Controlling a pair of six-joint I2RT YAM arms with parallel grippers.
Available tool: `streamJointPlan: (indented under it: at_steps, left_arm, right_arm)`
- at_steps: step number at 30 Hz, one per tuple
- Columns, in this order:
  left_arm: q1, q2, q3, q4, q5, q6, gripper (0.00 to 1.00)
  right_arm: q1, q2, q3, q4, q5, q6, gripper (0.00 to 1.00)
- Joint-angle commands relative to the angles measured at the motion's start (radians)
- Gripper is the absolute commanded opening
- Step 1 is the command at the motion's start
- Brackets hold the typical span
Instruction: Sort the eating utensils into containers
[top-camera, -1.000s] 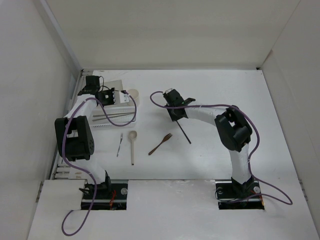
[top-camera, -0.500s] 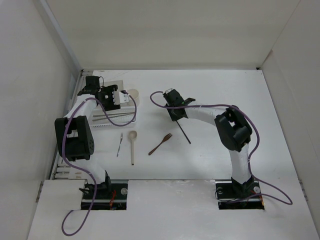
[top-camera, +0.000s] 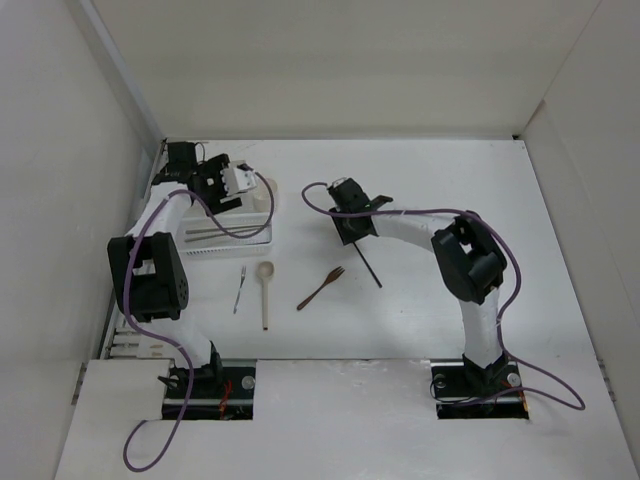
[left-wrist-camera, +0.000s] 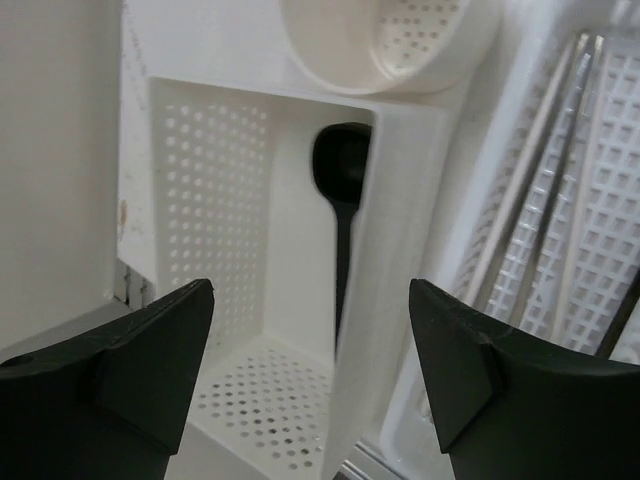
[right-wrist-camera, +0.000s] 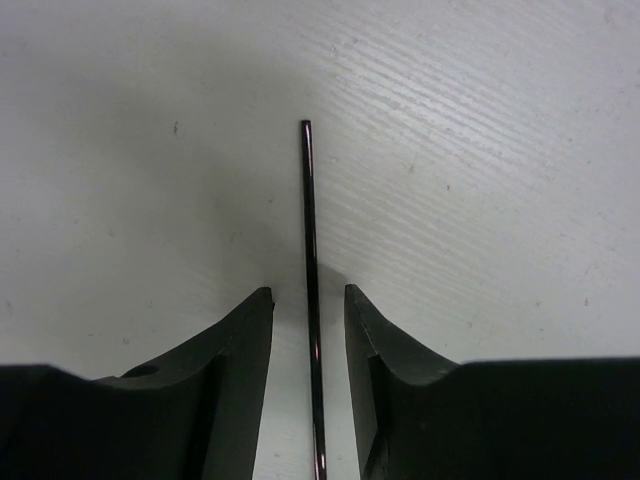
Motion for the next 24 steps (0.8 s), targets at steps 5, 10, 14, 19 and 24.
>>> streamJointPlan:
  at_steps: [5,10,14,19,24]
  left_arm:
    - [0.005,-0.064,0.191,-0.002,-0.062,-0.336,0.99]
    - [0.005,-0.095,0.290,0.060,-0.216,-0.833,0.99]
    - [0.014,-0.104,0.376,0.048,-0.296,-1.078,0.99]
    - [0.014,-0.125,0.448,-0.021,-0.256,-1.144,0.99]
    - [0.014,-0.126,0.469,-0.041,-0.233,-1.181,0.99]
  right_arm:
    - [-0.001,-0.029,-0.091,-0.084,-0.114,0.053,0.41]
    - [-0.001,-0.050,-0.148,-0.084,-0.127,0.102,0.39]
    - [-0.001,-0.050,-0.157,-0.107,-0.127,0.102,0.38]
    - [-0.001,-0.059,-0.192,-0.138,-0.107,0.111,0.31]
    - [-0.001,-0.030,-0.205,-0.118,-0.075,0.134,0.00]
